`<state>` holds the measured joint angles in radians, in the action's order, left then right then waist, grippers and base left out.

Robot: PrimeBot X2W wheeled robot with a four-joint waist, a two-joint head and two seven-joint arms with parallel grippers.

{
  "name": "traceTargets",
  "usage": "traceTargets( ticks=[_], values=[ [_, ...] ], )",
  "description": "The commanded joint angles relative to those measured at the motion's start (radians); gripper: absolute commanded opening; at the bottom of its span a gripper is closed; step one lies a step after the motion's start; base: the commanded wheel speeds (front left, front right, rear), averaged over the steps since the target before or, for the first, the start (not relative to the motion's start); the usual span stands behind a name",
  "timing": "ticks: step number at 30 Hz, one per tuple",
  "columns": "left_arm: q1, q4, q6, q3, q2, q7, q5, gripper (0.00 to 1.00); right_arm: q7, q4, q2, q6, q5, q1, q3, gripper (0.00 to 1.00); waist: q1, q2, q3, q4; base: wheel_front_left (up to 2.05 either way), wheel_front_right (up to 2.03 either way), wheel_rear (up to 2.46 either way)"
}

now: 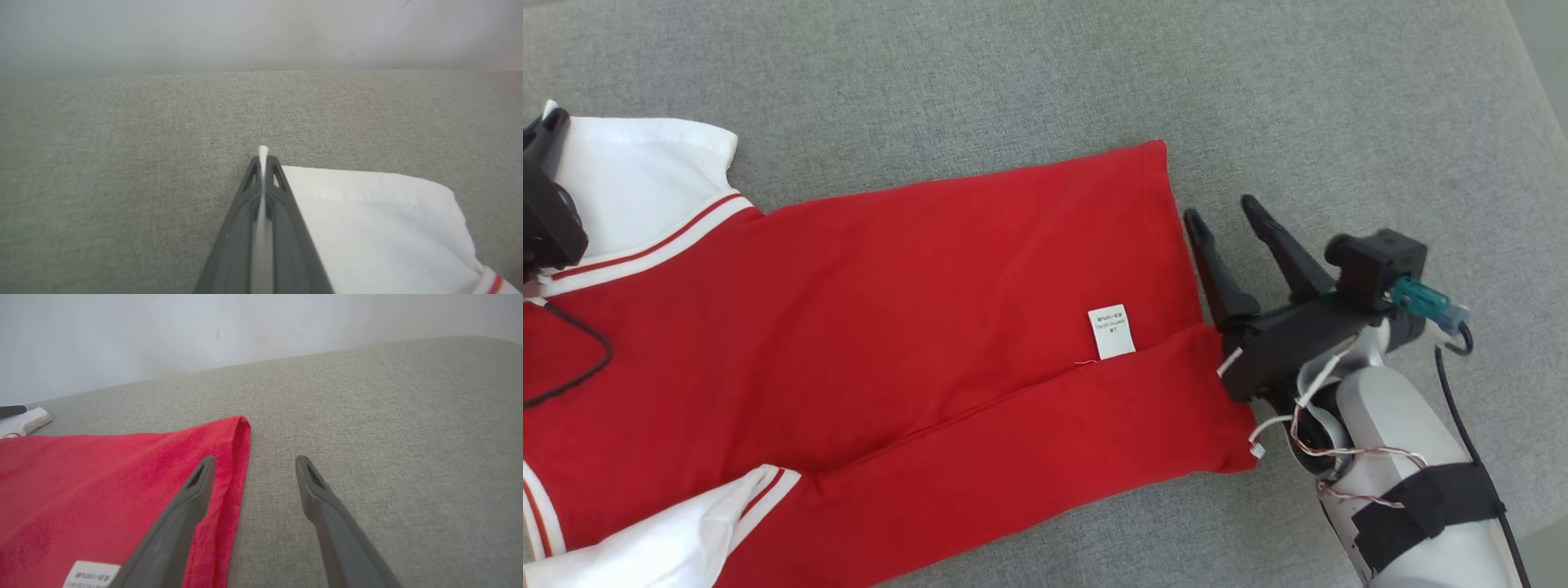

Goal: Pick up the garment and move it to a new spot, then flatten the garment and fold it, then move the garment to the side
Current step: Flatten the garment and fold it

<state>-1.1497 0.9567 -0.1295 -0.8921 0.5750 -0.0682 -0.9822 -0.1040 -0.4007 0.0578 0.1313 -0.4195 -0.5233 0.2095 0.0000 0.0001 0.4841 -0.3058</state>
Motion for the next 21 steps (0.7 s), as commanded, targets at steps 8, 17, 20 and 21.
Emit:
traceTargets(
  ticks=[8,17,20,21],
  values=[
    [-0.029,-0.003,0.000,-0.033,0.004,0.029,-0.042,0.00,0.088,-0.029,-0.002,0.000,-0.058,-0.077,0.048,1.00,0.0000,-0.0001,-0.005,0.015,0.00,0.00,0.00],
    [-0.046,-0.007,0.000,-0.072,0.002,0.052,-0.076,0.00,0.103,-0.161,-0.005,0.000,-0.105,-0.194,0.082,1.00,0.0000,-0.0001,0.003,0.038,0.00,0.00,0.00],
    [-0.054,-0.009,0.000,-0.085,-0.001,0.059,-0.083,0.00,0.101,-0.218,-0.005,0.000,-0.108,-0.230,0.092,1.00,0.0000,-0.0001,0.007,0.045,0.00,0.00,0.00],
    [-0.056,-0.009,0.000,-0.089,0.001,0.062,-0.083,0.00,0.101,-0.239,-0.005,0.000,-0.110,-0.242,0.092,1.00,0.0000,-0.0001,0.009,0.046,0.00,0.00,0.00]
  ],
)
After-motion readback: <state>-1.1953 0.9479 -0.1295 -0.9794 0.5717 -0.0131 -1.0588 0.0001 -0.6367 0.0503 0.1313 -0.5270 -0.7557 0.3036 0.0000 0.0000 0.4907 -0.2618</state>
